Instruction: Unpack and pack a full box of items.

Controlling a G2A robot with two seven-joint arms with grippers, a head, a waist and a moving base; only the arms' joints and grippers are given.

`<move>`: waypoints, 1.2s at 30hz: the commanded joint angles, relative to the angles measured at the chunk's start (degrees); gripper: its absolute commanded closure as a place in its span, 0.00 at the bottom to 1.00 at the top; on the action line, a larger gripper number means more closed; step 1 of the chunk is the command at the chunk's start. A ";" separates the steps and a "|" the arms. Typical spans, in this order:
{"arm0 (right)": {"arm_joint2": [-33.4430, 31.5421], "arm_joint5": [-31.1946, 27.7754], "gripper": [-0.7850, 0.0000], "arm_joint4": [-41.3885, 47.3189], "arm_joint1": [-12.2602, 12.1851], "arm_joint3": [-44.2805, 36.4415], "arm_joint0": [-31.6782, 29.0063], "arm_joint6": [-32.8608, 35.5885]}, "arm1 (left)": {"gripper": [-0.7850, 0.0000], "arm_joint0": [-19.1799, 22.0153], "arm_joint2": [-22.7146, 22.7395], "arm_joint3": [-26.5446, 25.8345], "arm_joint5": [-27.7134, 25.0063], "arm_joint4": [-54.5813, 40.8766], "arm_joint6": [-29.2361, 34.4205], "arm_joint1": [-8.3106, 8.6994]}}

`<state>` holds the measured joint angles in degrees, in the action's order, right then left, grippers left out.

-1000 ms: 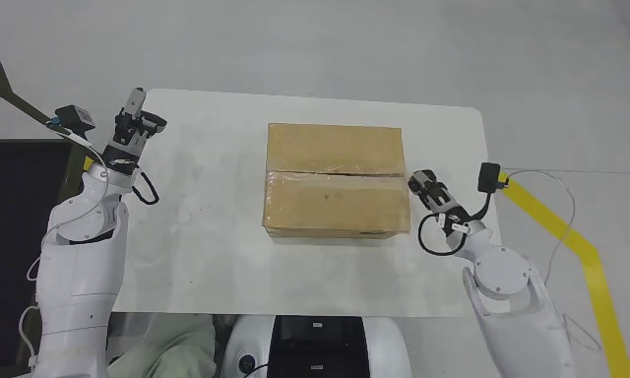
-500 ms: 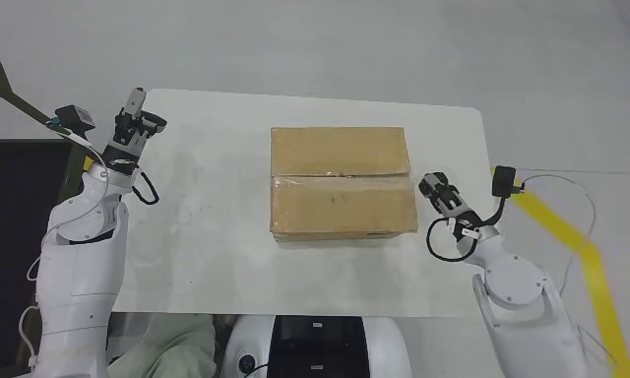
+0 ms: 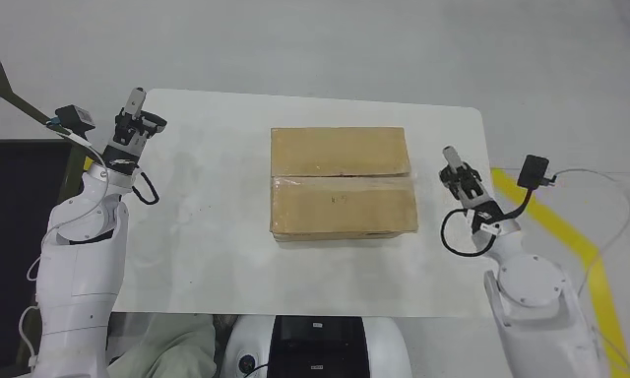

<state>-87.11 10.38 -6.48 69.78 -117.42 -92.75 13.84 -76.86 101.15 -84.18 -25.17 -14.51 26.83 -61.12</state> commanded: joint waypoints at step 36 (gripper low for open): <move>27.50 14.43 1.00 -0.32 2.73 14.69 28.75 21.45 | 0.00 0.00 0.00 0.00 0.00 0.00 0.00 0.00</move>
<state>-60.05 24.32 -6.94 72.44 -103.01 -64.41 34.73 -76.86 101.15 -84.18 -25.17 -14.51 26.83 -61.12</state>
